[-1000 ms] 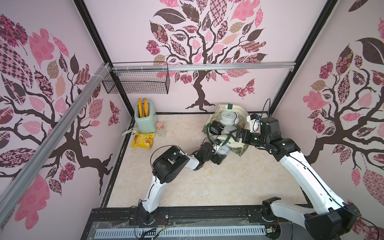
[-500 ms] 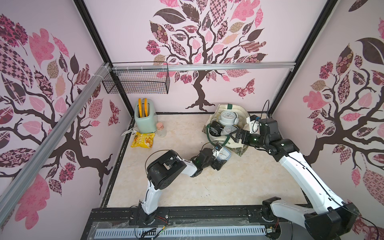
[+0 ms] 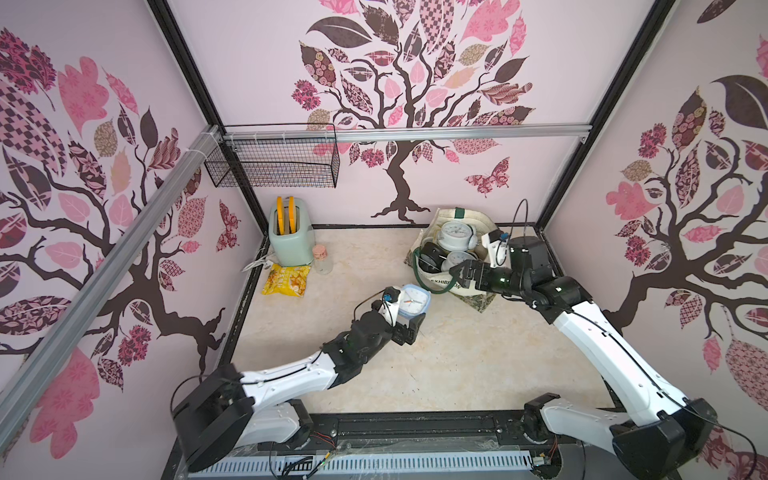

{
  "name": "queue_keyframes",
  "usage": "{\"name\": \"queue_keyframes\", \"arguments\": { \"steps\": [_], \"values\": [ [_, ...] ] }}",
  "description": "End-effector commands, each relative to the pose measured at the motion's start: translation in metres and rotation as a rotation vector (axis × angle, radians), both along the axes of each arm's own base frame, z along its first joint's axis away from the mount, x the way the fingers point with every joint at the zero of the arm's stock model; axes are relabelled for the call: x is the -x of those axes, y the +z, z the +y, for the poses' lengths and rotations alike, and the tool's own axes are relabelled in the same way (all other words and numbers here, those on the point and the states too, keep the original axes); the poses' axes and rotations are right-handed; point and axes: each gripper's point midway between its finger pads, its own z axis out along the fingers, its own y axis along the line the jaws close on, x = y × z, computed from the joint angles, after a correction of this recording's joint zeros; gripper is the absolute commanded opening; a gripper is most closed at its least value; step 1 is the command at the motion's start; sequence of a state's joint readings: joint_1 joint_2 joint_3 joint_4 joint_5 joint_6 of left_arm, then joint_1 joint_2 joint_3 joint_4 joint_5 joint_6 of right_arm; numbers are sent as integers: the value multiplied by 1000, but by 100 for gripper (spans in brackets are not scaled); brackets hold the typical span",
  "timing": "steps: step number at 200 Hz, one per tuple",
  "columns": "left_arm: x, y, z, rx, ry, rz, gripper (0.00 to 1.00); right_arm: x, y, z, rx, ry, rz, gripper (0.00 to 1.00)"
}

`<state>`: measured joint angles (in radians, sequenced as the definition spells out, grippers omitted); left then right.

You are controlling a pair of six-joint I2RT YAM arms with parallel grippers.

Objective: Put the alarm clock into the canvas bag
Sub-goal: Pick up the alarm from the center of the board.

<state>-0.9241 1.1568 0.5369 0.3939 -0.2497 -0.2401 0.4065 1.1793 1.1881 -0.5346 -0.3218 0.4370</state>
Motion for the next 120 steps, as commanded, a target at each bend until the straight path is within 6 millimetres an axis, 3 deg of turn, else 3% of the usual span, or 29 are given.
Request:
{"name": "queue_keyframes", "arguments": {
  "steps": [1, 22, 58, 120],
  "values": [
    [0, 16, 31, 12, 96, -17, 80, 18, 8, 36, -14, 155, 6, 100],
    [1, 39, 44, 73, 100, -33, 80, 36, 25, 62, -90, 265, -2, 100],
    [7, 54, 49, 119, 65, -63, 80, 55, 42, 92, -214, 384, 23, 100],
    [12, 63, 49, 154, 39, -81, 80, 41, 30, 116, -257, 369, 98, 100]
  ]
}}
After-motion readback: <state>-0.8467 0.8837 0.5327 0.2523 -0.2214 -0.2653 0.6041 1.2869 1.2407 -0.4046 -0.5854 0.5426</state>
